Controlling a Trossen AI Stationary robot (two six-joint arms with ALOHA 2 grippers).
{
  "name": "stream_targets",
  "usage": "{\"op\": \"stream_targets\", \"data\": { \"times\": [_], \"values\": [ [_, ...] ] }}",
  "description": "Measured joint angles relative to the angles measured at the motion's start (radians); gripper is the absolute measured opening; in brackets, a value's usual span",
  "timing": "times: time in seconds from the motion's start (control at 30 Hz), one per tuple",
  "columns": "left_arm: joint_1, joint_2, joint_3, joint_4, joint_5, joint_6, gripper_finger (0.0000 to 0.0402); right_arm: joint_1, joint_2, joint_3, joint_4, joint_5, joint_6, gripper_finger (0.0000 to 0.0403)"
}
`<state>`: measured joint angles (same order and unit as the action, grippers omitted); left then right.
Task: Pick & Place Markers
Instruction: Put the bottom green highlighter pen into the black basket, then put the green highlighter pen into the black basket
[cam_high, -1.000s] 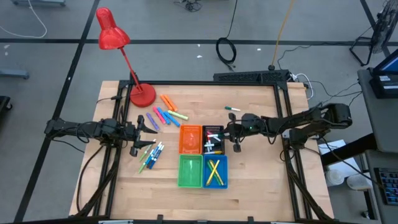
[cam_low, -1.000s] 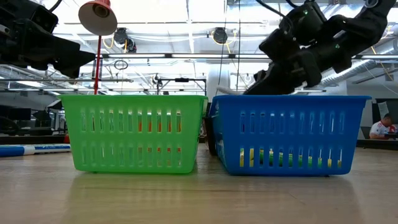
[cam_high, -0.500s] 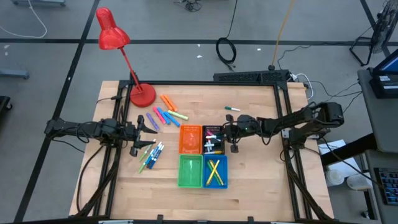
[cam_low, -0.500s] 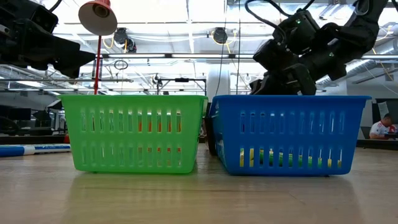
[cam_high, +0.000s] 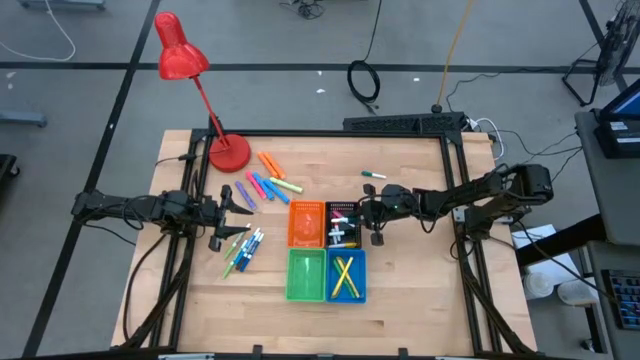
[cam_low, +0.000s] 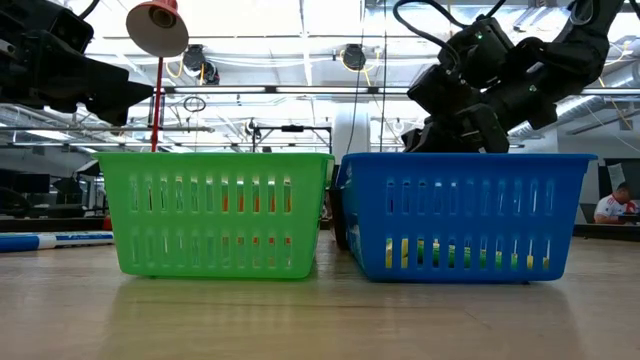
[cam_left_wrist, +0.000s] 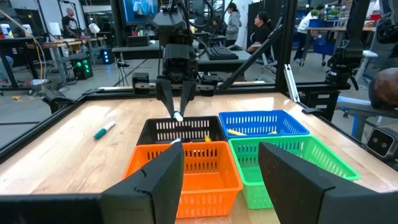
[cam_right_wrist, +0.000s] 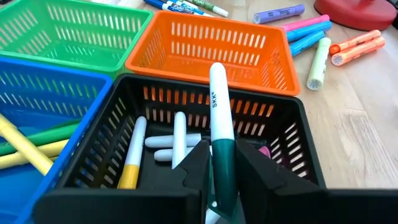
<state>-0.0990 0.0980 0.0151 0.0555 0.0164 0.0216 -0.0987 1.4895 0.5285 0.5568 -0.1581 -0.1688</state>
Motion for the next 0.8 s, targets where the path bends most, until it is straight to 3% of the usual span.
{"op": "stream_targets", "data": {
  "times": [0.8],
  "values": [
    [0.0, 0.0, 0.0, 0.0, 0.0, 0.0, 0.0212, 0.0, 0.0, 0.0, 0.0, 0.0, 0.0, 0.008]
  ]
}}
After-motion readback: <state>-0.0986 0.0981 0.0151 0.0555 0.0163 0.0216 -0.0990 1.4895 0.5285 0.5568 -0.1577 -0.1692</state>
